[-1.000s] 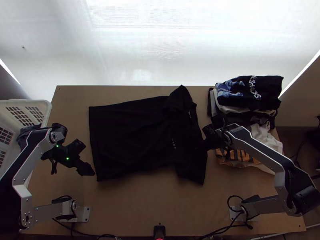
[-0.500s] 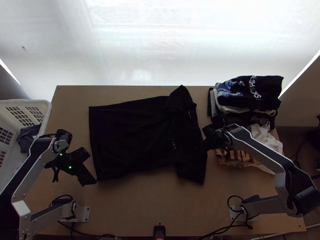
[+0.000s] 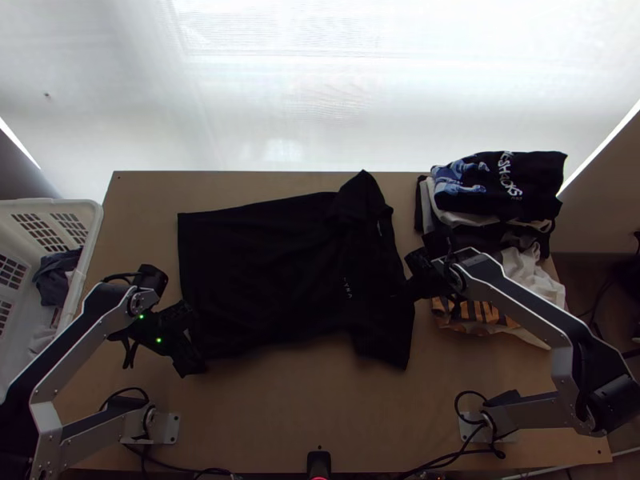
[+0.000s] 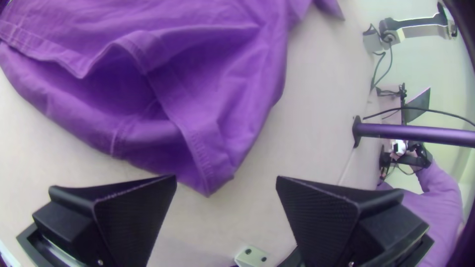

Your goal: Fold the t-shirt

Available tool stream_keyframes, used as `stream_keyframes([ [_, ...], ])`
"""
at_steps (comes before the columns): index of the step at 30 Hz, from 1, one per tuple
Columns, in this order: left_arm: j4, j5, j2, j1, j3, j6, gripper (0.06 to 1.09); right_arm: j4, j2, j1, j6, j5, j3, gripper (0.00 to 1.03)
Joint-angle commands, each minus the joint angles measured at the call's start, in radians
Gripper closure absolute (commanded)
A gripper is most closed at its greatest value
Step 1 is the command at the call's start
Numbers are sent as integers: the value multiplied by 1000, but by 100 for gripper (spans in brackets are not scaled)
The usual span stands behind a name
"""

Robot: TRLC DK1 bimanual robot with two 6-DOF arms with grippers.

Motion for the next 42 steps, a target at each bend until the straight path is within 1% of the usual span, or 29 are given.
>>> stream_keyframes([
  [1,70,-29,24,12,-48,22,11,0,-14,-6,-1,0,-17,100],
  [10,152,-29,82,47,-55,46,11,0,-14,0,2,2,-17,100],
  [11,159,-29,83,47,-57,46,11,0,-14,1,2,2,-17,100],
  [12,163,-29,83,47,-57,49,14,0,-14,1,2,3,-19,100],
  [13,171,-29,83,50,-55,49,21,0,-14,3,2,3,-19,100],
  [14,177,-28,83,52,-55,51,30,0,-14,3,2,3,-19,100],
  [15,182,-26,82,53,-58,54,42,0,-14,3,2,3,-20,100],
  [16,192,-23,76,53,-62,59,64,0,-14,3,2,3,-20,100],
  [17,217,-20,68,55,-63,54,92,0,-14,3,2,5,-20,100],
  [18,238,-20,56,62,-65,51,105,0,-15,3,2,5,-20,100],
  [22,225,-20,-13,101,-45,94,105,0,-18,1,2,5,-14,100],
  [24,171,-14,-29,139,7,97,105,0,-35,-2,2,6,-8,100],
  [25,129,14,-27,170,50,100,105,0,-55,-5,2,6,-3,100],
  [28,-7,190,-6,296,230,85,105,2,-141,-12,3,6,32,100],
  [30,-72,276,22,342,357,20,105,2,-215,-20,3,5,87,100],
  [33,-79,365,28,371,521,-116,105,2,-291,-46,3,6,227,100],
  [36,-85,411,53,368,669,-214,105,2,-324,-69,0,11,383,100],
  [38,-99,422,83,360,748,-244,105,2,-330,-71,-4,28,478,100],
  [42,-113,422,151,357,828,-293,105,-21,-339,-71,-14,55,619,100],
])
